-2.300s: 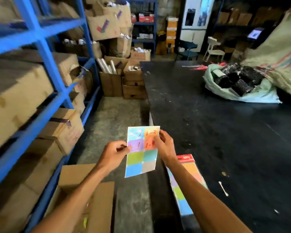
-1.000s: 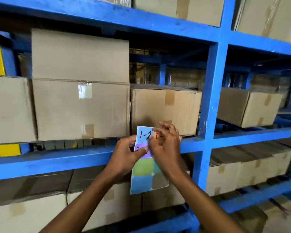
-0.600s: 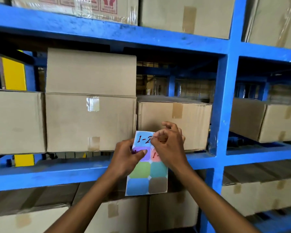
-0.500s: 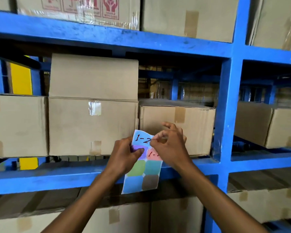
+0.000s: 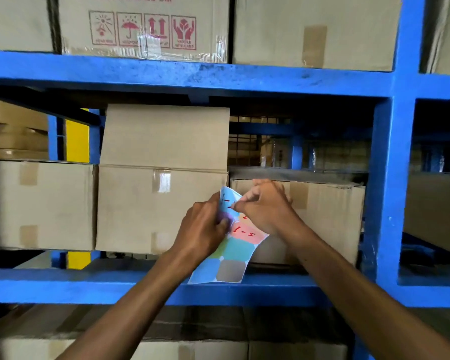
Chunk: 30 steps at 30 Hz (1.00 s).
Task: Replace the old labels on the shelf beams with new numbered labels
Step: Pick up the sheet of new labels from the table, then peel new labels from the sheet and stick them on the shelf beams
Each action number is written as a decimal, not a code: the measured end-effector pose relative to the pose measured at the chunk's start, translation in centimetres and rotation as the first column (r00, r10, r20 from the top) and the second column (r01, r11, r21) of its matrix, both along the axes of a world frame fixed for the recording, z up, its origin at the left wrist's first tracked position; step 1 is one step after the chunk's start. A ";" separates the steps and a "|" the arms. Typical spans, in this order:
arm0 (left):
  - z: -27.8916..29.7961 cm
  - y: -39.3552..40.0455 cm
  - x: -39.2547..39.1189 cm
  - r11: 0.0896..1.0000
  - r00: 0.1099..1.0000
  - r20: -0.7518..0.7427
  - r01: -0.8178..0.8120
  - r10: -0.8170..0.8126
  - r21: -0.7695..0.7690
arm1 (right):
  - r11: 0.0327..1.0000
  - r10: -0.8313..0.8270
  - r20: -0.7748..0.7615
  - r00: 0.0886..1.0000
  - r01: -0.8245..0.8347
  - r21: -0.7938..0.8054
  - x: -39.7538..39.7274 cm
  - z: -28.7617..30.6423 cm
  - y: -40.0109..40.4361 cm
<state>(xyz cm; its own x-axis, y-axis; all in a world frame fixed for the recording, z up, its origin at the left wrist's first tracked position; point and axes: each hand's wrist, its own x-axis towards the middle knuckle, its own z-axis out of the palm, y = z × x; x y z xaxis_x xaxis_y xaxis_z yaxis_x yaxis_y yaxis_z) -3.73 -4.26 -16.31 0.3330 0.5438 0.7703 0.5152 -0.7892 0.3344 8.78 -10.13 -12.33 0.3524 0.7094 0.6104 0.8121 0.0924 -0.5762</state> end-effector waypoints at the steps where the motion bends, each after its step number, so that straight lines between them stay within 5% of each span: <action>1: 0.2 0.0 -0.1 1.000 1.000 -0.009 -0.020 0.020 0.003 | 0.996 0.057 -0.050 0.997 -0.060 -0.065 0.1 0.6 -0.1; 6: 1.2 -0.4 -0.1 0.983 0.976 0.156 0.165 -0.151 -0.082 | 0.996 0.078 -0.017 0.997 -0.079 -0.044 0.2 1.7 0.4; 11: 0.8 0.9 0.2 0.996 0.996 -0.093 0.009 -0.001 0.094 | 0.965 0.224 -0.208 0.952 -0.247 -0.090 0.0 3.3 0.4; 15: 1.1 2.3 -0.2 0.989 0.990 0.056 0.134 -0.130 -0.070 | 0.952 0.234 -0.229 0.945 -0.271 -0.143 0.6 5.0 0.7; 19: 2.1 4.5 -1.5 0.993 0.991 0.083 0.108 -0.104 -0.045 | 0.935 0.309 -0.147 0.940 -0.328 -0.131 1.0 6.9 1.2; 25: 5.9 6.0 -3.6 0.991 0.988 0.090 0.121 -0.125 0.050 | 0.905 0.410 -0.033 0.911 -0.403 0.135 1.0 10.8 1.6; 30: 11.1 6.1 -5.1 0.976 0.989 -0.012 0.147 -0.147 0.159 | 0.892 0.337 0.002 0.941 -0.320 0.320 0.4 15.5 2.3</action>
